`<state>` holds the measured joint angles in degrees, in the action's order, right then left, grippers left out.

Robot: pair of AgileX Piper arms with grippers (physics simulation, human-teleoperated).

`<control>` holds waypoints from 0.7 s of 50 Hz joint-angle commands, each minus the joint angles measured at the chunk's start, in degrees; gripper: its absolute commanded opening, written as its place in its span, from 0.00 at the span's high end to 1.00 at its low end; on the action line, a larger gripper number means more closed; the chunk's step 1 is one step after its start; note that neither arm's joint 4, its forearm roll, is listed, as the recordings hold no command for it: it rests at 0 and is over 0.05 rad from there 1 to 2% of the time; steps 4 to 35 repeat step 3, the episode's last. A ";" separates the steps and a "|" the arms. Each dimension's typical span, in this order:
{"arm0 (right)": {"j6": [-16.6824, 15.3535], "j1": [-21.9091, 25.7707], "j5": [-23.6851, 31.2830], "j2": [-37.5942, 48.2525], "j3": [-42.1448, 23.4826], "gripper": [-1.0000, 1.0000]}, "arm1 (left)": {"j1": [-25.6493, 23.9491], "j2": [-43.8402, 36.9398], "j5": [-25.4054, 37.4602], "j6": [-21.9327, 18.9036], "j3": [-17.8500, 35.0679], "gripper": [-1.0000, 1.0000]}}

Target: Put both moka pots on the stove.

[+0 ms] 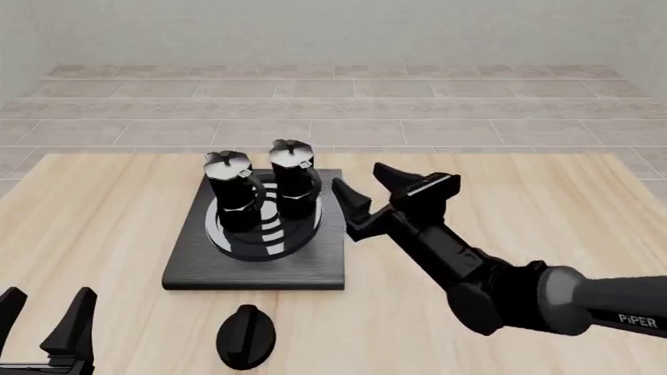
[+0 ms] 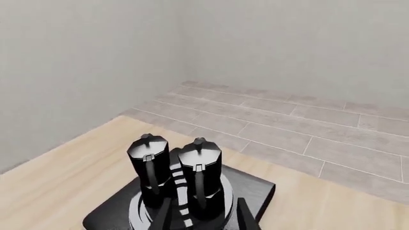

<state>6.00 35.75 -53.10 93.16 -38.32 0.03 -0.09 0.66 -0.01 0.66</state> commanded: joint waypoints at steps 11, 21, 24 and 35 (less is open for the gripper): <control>-0.22 -1.08 0.31 -6.19 4.52 0.00 | 0.00 0.00 0.00 0.02 0.00 0.00; -0.22 -1.08 0.31 -6.19 4.52 0.00 | 0.00 0.00 0.00 0.02 0.00 0.00; -0.22 -1.08 0.31 -6.19 4.52 0.00 | 0.00 0.00 0.00 0.02 0.00 0.00; -0.22 -1.08 0.31 -6.19 4.52 0.00 | 0.00 0.00 0.00 0.02 0.00 0.00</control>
